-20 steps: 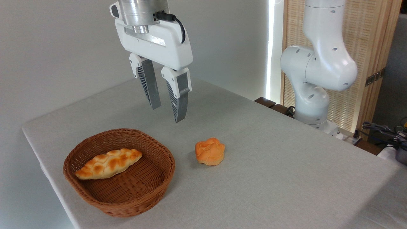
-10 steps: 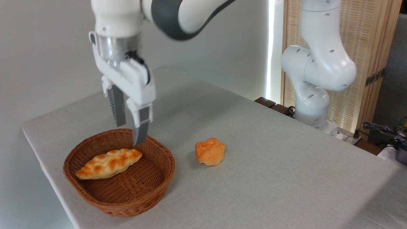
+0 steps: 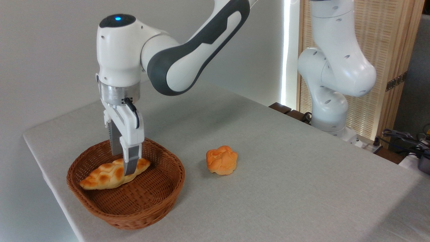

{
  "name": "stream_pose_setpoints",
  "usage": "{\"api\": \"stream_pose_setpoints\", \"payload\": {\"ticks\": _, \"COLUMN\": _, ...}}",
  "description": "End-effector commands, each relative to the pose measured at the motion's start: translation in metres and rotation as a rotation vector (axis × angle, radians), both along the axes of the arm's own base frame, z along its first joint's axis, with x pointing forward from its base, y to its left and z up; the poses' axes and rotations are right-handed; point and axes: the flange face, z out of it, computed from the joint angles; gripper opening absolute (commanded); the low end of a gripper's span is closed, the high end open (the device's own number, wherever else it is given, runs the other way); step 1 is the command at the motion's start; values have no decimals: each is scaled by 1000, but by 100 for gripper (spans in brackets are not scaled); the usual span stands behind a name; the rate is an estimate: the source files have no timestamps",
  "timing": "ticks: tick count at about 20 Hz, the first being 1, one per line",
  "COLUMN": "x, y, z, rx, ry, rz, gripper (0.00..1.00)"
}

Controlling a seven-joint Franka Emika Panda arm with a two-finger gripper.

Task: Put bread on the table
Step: 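Close the gripper on the middle of the braided bread, then lift the braided bread up out of the wicker basket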

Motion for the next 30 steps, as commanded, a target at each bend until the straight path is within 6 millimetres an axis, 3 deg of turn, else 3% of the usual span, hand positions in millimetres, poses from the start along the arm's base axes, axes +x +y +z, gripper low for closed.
{"api": "stream_pose_setpoints", "payload": {"ticks": 1, "x": 0, "y": 2, "z": 0, "rx": 17, "ry": -30, "rz": -45, "gripper": 100}}
{"api": "stream_pose_setpoints", "payload": {"ticks": 4, "x": 4, "y": 1, "z": -14, "rx": 21, "ry": -22, "rz": -47, "gripper": 100}}
{"api": "stream_pose_setpoints", "payload": {"ticks": 6, "x": 5, "y": -3, "z": -17, "rx": 17, "ry": -30, "rz": -48, "gripper": 81}}
{"api": "stream_pose_setpoints", "payload": {"ticks": 8, "x": 6, "y": -6, "z": -20, "rx": 15, "ry": -37, "rz": -55, "gripper": 52}}
{"api": "stream_pose_setpoints", "payload": {"ticks": 10, "x": 6, "y": -6, "z": -20, "rx": 17, "ry": -40, "rz": -65, "gripper": 30}}
{"api": "stream_pose_setpoints", "payload": {"ticks": 11, "x": 6, "y": -6, "z": -20, "rx": 19, "ry": -42, "rz": -77, "gripper": 27}}
{"api": "stream_pose_setpoints", "payload": {"ticks": 25, "x": 7, "y": -4, "z": -11, "rx": 19, "ry": -56, "rz": -84, "gripper": 24}}
{"api": "stream_pose_setpoints", "payload": {"ticks": 30, "x": -4, "y": 5, "z": 31, "rx": 8, "ry": -70, "rz": -60, "gripper": 24}}
